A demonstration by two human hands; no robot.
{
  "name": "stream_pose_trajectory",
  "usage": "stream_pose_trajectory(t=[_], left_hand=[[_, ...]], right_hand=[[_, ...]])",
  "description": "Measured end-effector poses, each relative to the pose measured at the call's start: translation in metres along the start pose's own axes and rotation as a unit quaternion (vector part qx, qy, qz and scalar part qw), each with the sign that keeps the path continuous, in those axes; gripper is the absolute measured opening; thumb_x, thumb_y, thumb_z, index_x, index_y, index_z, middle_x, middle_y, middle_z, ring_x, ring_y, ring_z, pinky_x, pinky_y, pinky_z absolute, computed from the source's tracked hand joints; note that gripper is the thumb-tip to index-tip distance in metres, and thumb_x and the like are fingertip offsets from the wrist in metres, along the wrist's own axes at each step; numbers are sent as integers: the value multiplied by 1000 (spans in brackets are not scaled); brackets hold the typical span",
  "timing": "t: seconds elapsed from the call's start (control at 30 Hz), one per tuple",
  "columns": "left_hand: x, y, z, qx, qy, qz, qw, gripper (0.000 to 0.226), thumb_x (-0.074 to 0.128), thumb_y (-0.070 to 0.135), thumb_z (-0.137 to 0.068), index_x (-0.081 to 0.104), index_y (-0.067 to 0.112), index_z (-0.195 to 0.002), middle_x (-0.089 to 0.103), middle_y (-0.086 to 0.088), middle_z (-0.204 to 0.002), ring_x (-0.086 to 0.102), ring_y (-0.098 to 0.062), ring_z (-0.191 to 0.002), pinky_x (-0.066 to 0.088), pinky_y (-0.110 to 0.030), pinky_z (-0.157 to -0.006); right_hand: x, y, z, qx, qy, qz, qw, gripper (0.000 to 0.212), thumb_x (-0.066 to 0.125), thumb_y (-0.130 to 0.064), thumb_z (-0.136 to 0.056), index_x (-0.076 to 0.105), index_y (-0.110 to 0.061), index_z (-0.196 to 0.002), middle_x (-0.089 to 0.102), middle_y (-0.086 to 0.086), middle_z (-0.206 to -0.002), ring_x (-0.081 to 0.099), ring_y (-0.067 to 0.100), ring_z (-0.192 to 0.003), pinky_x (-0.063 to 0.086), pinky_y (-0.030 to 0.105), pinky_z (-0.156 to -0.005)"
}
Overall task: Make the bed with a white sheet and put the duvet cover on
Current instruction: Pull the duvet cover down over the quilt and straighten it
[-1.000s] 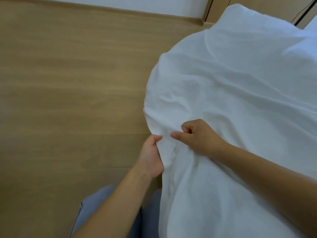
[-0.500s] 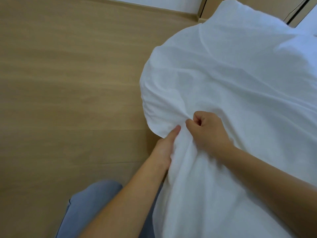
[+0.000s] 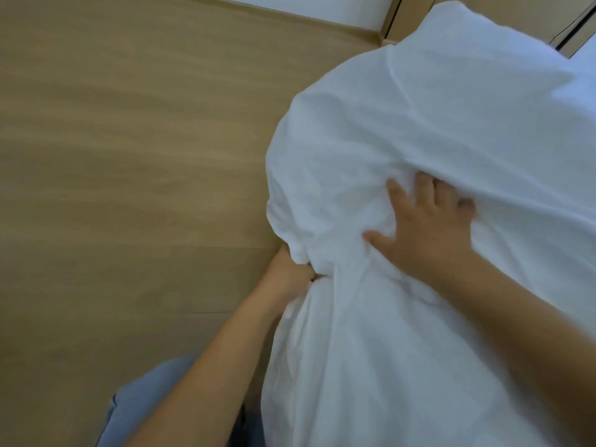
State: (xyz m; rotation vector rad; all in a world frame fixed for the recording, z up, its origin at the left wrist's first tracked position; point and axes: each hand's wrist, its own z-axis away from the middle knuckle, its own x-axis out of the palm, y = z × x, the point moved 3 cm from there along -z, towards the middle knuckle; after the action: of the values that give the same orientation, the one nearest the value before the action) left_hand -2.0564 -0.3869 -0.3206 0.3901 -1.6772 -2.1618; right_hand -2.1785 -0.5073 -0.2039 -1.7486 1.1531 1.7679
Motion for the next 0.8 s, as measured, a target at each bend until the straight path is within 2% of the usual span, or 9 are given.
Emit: stream_pose_trajectory(t=[0.07, 0.13, 0.2, 0.27, 0.37, 0.43, 0.53, 0.63, 0.8], left_hand=[[-10, -4, -17, -102, -55, 239, 964, 45, 60, 2, -72, 58, 15, -115, 68, -8, -106, 66, -22, -92, 54, -29, -69], [-22, -3, -41, -114, -36, 465, 877, 39, 50, 12, -69, 62, 11, -106, 67, -13, -97, 65, -29, -87, 50, -35, -74], [-32, -1, -69, -105, 23, 540, 835, 34, 40, 22, -80, 63, 11, -103, 66, -13, -97, 62, -30, -91, 46, -35, -78], [-35, 5, -91, -104, 58, 519, 847, 35, 41, 31, -88, 65, 11, -105, 68, -11, -101, 62, -29, -96, 48, -32, -78], [-37, 17, -105, -110, 55, 439, 890, 28, 57, 33, -83, 78, 17, -76, 74, -4, -88, 71, -19, -78, 53, -25, -62], [-41, 26, -106, -131, 45, 436, 889, 21, 67, 34, -70, 79, 18, -76, 75, -4, -86, 72, -18, -78, 54, -24, -59], [-54, 47, -112, -170, 45, 421, 890, 49, 77, 40, -61, 71, 17, -104, 73, -6, -100, 70, -21, -91, 52, -30, -69], [-66, 73, -120, -234, 27, 341, 910, 63, 81, 44, -56, 64, 18, -112, 74, -3, -99, 70, -20, -88, 51, -31, -68], [-76, 100, -129, -215, 160, 183, 946, 53, 64, -1, -76, 43, 18, -122, 59, -1, -114, 60, -18, -94, 49, -29, -71]], right_hand=[[-5, -4, -34, -1, 20, -11, 1000, 91, 42, -72, -79, 3, -30, -149, 2, 12, -155, 1, 30, -141, 7, 61, -108], [-6, -10, -67, -15, 16, -7, 1000, 91, 39, -74, -79, -4, -33, -149, -9, 10, -157, -8, 30, -144, -3, 63, -109], [1, -13, -91, -21, 6, -9, 1000, 89, 37, -75, -79, -2, -37, -149, -6, 7, -158, -6, 28, -144, -3, 63, -108], [10, -17, -99, -10, 3, -20, 1000, 81, 38, -74, -80, 18, -33, -147, 19, 9, -153, 15, 28, -140, 12, 61, -107], [15, -21, -94, -6, 64, -35, 997, 60, 47, -63, -82, 53, -15, -118, 51, 15, -120, 43, 32, -114, 33, 48, -89], [15, -20, -88, 12, 69, -79, 994, 51, 53, -55, -83, 57, -10, -105, 55, 18, -109, 48, 35, -105, 34, 45, -82], [18, -13, -87, 40, 13, -157, 987, 43, 55, -48, -86, 59, -11, -107, 57, 14, -111, 47, 33, -108, 31, 43, -85], [19, -7, -91, 71, -40, -250, 965, 36, 59, -43, -86, 59, -13, -105, 59, 11, -110, 48, 30, -110, 29, 40, -89], [15, -10, -96, 83, -105, -242, 961, 38, 60, -43, -86, 59, -14, -109, 57, 11, -118, 44, 30, -116, 26, 38, -91]])
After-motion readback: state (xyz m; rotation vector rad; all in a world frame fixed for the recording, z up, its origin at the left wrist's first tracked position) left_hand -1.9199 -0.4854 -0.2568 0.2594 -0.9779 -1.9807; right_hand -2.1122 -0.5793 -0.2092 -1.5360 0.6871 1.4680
